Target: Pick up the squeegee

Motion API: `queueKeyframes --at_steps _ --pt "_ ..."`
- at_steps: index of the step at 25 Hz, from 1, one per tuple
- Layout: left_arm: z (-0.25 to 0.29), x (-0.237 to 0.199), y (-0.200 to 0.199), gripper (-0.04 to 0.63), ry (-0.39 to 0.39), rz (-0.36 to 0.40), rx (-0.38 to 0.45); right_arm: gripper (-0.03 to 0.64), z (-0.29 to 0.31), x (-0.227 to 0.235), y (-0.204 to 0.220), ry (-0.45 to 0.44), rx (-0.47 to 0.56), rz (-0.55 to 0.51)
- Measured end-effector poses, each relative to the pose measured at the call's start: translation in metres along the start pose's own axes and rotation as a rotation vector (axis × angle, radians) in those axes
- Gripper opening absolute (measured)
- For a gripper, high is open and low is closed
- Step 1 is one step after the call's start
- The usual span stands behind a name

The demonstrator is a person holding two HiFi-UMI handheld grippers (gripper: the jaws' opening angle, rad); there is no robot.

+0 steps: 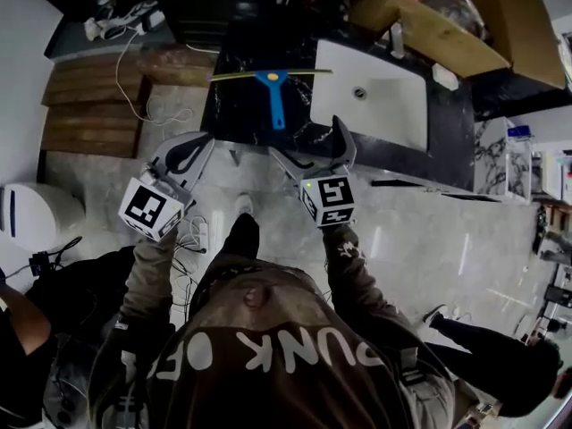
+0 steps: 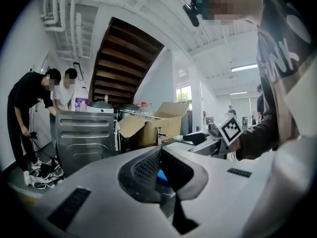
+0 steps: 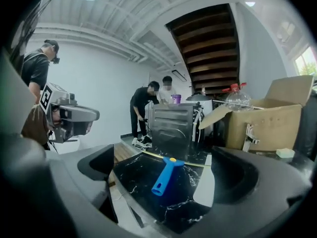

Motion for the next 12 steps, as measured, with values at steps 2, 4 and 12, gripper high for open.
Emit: queueKeyframes --at_steps 2,4,12 --pt "0.012 -0.016 0.009 0.003 0.016 -0.015 0.001 0.595 0.03 0.007 0.004 0.018 -0.03 0.006" --pt "0.023 -0.027 0.017 0.003 0.033 -0.025 -0.001 0.595 0.057 0.016 0.011 0.043 -0.063 0.018" --pt "0.05 -0.045 0.03 0.003 0.057 -0.053 -0.014 0.595 0.127 0.05 0.043 0.11 -0.169 0.076"
Point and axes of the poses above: the fingertips, and each gripper's own axes: z forward along the fingers, x to its right, y out of its underside, the point moved 5 cm from there along -z, backward along the fingers, and after that the axes turned 14 degrees about z, right-handed, at the moved point
